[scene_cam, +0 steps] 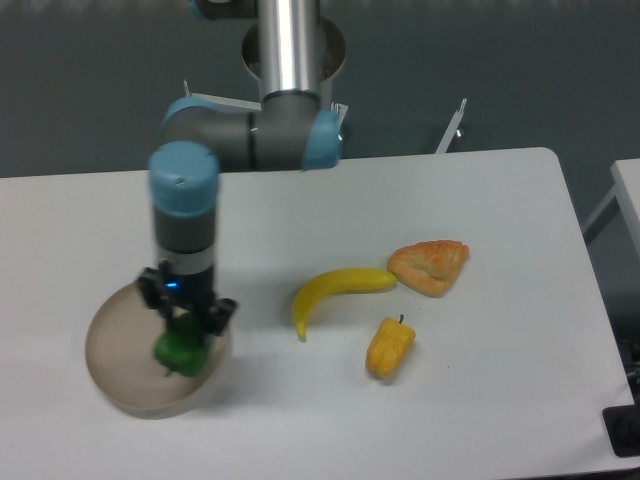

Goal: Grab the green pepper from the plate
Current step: 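Carry the green pepper off the plate toward the yellow pepper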

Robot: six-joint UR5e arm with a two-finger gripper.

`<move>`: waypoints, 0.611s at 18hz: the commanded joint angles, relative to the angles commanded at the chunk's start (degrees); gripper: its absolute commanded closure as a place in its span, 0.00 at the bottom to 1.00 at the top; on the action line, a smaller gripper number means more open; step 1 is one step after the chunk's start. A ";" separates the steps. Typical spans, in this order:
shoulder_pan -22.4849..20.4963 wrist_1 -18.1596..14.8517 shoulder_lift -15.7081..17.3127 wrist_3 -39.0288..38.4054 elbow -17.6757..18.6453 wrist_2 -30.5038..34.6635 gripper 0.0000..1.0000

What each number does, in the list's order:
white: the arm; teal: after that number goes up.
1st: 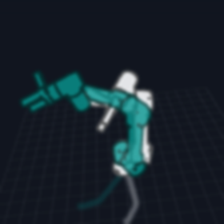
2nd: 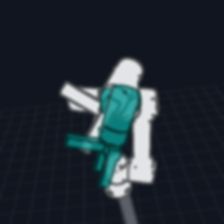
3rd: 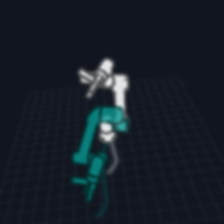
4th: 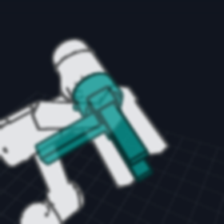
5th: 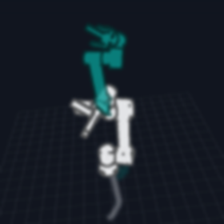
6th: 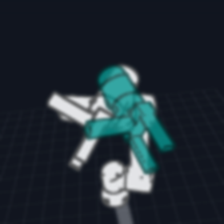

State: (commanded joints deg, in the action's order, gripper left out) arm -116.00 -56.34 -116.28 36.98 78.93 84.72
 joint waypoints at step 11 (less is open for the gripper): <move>-10.82 -1.41 -0.78 22.08 -2.90 0.96 0.64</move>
State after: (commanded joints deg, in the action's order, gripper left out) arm -126.82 -57.74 -117.07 59.05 76.03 85.69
